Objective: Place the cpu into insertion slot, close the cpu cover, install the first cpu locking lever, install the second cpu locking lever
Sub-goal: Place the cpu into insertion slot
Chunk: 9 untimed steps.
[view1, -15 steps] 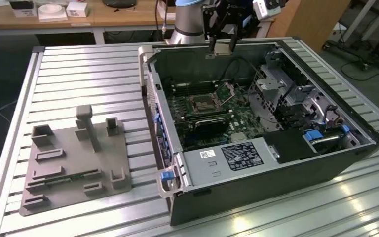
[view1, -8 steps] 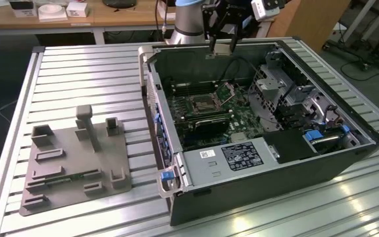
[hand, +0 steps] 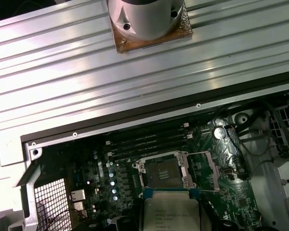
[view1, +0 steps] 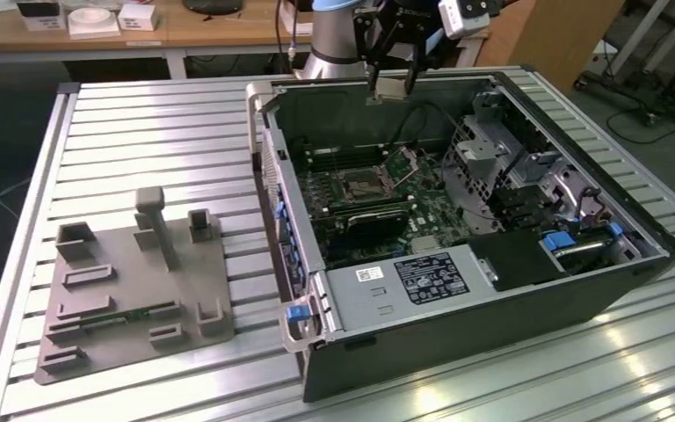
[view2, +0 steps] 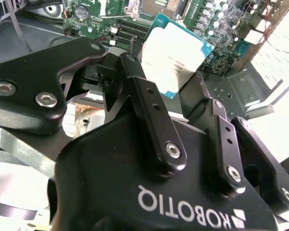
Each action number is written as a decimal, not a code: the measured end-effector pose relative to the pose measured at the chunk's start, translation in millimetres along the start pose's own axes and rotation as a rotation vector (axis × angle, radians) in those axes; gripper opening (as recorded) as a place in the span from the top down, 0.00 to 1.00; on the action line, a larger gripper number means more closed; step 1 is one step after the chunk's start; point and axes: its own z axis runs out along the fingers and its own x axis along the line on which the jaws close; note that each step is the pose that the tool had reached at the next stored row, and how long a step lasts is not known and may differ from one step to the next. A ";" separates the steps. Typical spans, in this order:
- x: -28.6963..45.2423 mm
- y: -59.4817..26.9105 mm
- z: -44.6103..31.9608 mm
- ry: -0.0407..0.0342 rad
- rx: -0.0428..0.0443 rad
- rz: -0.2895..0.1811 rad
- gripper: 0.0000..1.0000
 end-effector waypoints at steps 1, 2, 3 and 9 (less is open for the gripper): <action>0.0 0.0 0.0 0.0000 0.0000 0.000 0.46; 0.4 -0.1 0.0 0.0000 -0.0001 0.000 0.46; 0.7 -0.2 0.0 0.0000 -0.0001 0.000 0.46; 0.8 -0.2 0.0 0.0000 -0.0001 0.000 0.46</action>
